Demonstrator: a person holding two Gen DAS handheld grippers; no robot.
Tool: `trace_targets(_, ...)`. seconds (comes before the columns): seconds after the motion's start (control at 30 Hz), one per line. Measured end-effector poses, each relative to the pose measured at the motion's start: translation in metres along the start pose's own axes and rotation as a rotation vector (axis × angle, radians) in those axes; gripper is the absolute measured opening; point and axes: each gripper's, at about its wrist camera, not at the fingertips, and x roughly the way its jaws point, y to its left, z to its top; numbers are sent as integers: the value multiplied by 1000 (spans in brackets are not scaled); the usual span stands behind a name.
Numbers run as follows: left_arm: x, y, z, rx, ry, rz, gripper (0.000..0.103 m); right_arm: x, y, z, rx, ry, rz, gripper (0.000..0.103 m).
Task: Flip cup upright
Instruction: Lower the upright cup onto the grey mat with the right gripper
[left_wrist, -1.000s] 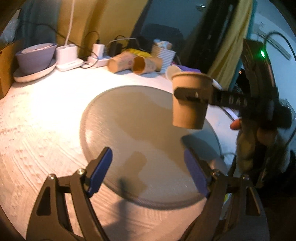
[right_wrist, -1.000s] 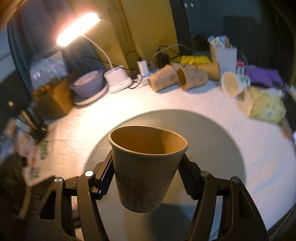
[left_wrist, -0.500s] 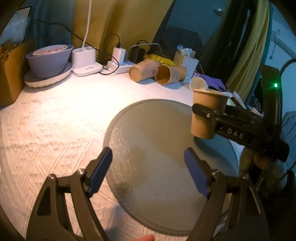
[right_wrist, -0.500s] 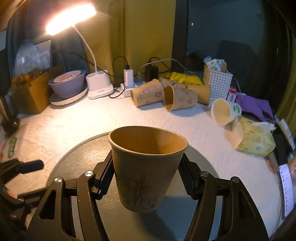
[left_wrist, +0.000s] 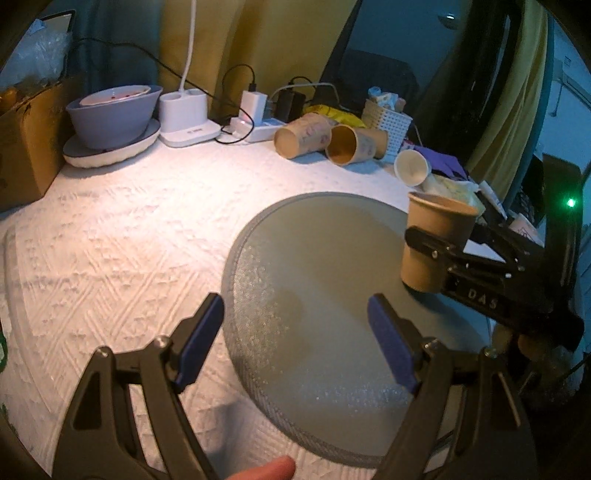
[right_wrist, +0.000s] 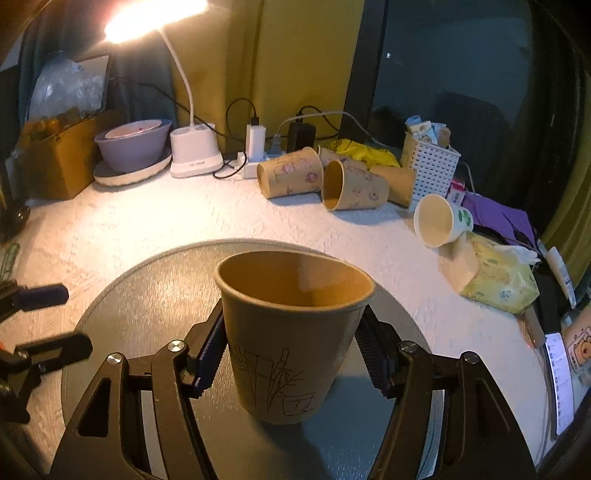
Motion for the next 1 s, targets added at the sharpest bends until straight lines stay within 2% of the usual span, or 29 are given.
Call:
trace_targets(0.47, -20, -10, -14, 48, -49, 35, 81, -17, 1, -20, 36, -6, -7, 70)
trace_targets(0.57, -25, -13, -17, 56, -58, 36, 82, -21, 1, -23, 43, 1, -6, 79)
trace_targets(0.63, -28, -15, -18, 56, -62, 35, 83, -24, 0, -26, 51, 1, 2, 80)
trace_targets(1.0, -51, -32, -33, 83, -84, 18, 83, -63, 1, -41, 75, -10, 19, 80)
